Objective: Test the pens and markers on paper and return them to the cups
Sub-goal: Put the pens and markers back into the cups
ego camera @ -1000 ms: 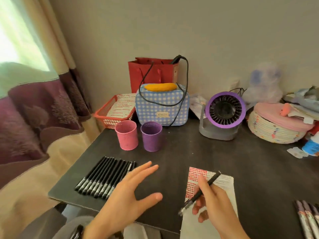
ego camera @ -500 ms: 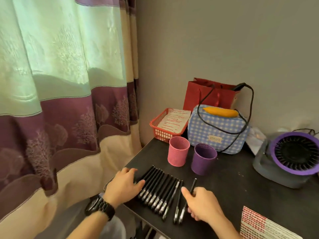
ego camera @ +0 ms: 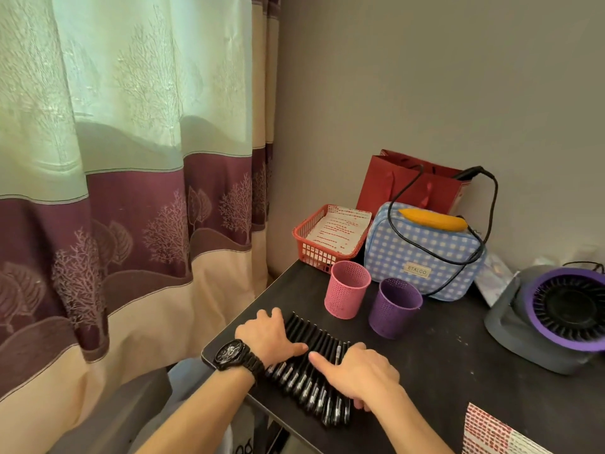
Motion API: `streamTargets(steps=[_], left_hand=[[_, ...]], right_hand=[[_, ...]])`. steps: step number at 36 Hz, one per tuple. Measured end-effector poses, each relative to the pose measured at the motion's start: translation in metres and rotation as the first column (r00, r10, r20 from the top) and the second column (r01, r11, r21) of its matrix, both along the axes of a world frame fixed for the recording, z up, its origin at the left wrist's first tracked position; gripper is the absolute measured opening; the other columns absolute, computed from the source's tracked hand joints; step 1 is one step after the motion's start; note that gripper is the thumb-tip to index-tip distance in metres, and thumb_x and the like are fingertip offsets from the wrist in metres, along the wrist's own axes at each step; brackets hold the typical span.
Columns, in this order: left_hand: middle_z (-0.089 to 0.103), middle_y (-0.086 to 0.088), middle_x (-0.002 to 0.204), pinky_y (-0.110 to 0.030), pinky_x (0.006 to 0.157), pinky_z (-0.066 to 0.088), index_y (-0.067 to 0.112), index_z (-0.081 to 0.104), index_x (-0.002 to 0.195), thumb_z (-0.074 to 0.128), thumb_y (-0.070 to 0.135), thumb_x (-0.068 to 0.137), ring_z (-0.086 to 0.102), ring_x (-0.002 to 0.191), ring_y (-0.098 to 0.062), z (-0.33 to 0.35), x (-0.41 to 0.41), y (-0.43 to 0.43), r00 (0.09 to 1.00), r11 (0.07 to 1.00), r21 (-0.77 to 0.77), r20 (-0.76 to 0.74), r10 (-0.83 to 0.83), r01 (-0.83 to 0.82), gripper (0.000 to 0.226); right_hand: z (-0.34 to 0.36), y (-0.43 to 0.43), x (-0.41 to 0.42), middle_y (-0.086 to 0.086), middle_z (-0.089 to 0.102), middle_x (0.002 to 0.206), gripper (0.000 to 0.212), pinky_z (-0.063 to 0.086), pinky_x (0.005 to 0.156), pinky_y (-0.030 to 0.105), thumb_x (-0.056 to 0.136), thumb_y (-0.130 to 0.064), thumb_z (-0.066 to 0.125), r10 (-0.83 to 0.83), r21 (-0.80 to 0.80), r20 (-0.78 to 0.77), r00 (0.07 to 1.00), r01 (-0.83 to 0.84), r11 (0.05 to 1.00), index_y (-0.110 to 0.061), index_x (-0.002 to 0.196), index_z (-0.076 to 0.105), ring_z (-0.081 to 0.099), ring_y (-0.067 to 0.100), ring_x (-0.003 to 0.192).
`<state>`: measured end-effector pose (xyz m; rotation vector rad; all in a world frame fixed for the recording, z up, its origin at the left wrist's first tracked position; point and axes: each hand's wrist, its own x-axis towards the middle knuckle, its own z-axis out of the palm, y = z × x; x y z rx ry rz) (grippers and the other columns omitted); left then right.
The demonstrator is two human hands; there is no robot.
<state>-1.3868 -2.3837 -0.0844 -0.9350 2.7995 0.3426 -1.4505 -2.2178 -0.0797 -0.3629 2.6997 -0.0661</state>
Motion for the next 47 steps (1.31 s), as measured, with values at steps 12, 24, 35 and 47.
streamTargets(steps=[12, 24, 35, 47], left_hand=[[0.062, -0.002, 0.13, -0.031, 0.088, 0.05, 0.015, 0.054, 0.131, 0.062, 0.081, 0.074, 0.062, 0.117, -0.021, 0.017, -0.016, -0.002, 0.981, 0.992, 0.12, 0.181, -0.065, 0.044, 0.088], [0.063, -0.013, 0.134, -0.034, 0.091, 0.049, 0.004, 0.063, 0.13, 0.058, 0.032, 0.099, 0.061, 0.122, -0.029, 0.035, -0.024, 0.033, 0.949, 0.976, 0.131, 0.242, -0.203, 0.175, 0.042], [0.062, -0.014, 0.135, -0.034, 0.099, 0.047, 0.006, 0.061, 0.131, 0.05, 0.037, 0.1, 0.059, 0.125, -0.031, 0.019, -0.036, 0.043, 0.928, 0.969, 0.074, 0.28, -0.246, 0.235, 0.045], [0.073, -0.001, 0.09, -0.032, 0.071, 0.055, 0.008, 0.044, 0.107, 0.044, 0.028, 0.103, 0.071, 0.069, -0.016, 0.019, -0.026, 0.038, 0.994, 0.822, 0.559, -0.037, -0.105, 0.108, 0.02]], right_hand=[[0.007, -0.008, -0.009, -0.001, 0.068, 0.091, 0.079, 0.065, 0.07, 0.033, 0.068, -0.083, 0.064, -0.002, -0.093, 0.191, 0.982, 0.02, 0.995, -0.017, 0.111, 0.058, 0.077, 0.017, 0.071], [0.013, -0.015, -0.002, 0.004, 0.067, 0.111, 0.065, 0.061, 0.083, 0.035, 0.069, -0.059, 0.069, -0.017, -0.122, 0.241, 0.97, 0.047, 0.991, -0.021, 0.121, 0.065, 0.073, 0.025, 0.098], [0.007, -0.011, -0.003, 0.007, 0.056, 0.143, 0.062, 0.047, 0.1, 0.036, 0.085, -0.037, 0.068, -0.015, -0.189, 0.163, 0.986, 0.046, 0.981, -0.016, 0.142, 0.055, 0.055, 0.026, 0.13], [-0.022, 0.054, 0.007, -0.003, 0.073, 0.08, 0.05, 0.051, 0.075, 0.031, 0.056, -0.059, 0.053, -0.308, -0.759, 0.263, 0.914, 0.393, 0.518, -0.02, 0.082, 0.07, 0.068, 0.015, 0.083]])
